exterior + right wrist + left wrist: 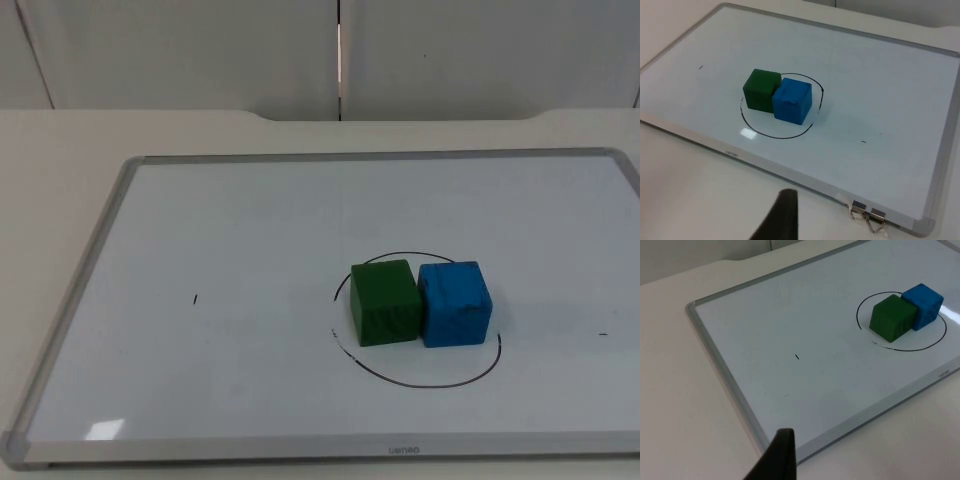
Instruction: Push the two cubes into the marked area.
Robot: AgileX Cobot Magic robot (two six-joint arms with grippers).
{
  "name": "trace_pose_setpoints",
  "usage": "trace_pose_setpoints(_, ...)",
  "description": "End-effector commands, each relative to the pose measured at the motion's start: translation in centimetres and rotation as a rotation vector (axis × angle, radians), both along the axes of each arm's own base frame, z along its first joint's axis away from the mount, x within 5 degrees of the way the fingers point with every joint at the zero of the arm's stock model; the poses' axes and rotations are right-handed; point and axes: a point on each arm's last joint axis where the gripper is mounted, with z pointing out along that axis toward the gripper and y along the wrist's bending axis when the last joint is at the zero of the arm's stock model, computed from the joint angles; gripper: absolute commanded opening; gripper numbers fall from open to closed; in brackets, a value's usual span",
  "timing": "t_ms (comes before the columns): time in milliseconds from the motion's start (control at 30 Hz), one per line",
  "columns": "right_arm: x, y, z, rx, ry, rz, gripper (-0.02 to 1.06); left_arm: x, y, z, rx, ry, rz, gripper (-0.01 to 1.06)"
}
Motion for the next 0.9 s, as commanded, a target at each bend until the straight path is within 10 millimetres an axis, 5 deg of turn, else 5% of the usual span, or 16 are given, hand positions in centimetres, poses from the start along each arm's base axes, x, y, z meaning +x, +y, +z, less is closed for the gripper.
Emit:
trace_pose_setpoints(0,-0.02,-0.01,-0.03,-0.008,-0.007,0.009,0.90,0.02,0.01,-0.05,-0.011,-0.005,0.002,1.05)
trace_pose_setpoints(167,-0.04,0.03,-0.03,-0.004,-0.005,0.012,1.06,0.02,0.01,-0.05,-0.011,-0.005,0.002,1.05)
trace_pose_setpoints(867,-0.04,0.03,-0.03,-0.004,-0.005,0.012,1.05,0.02,0.01,-0.05,-0.011,-0.005,0.002,1.05)
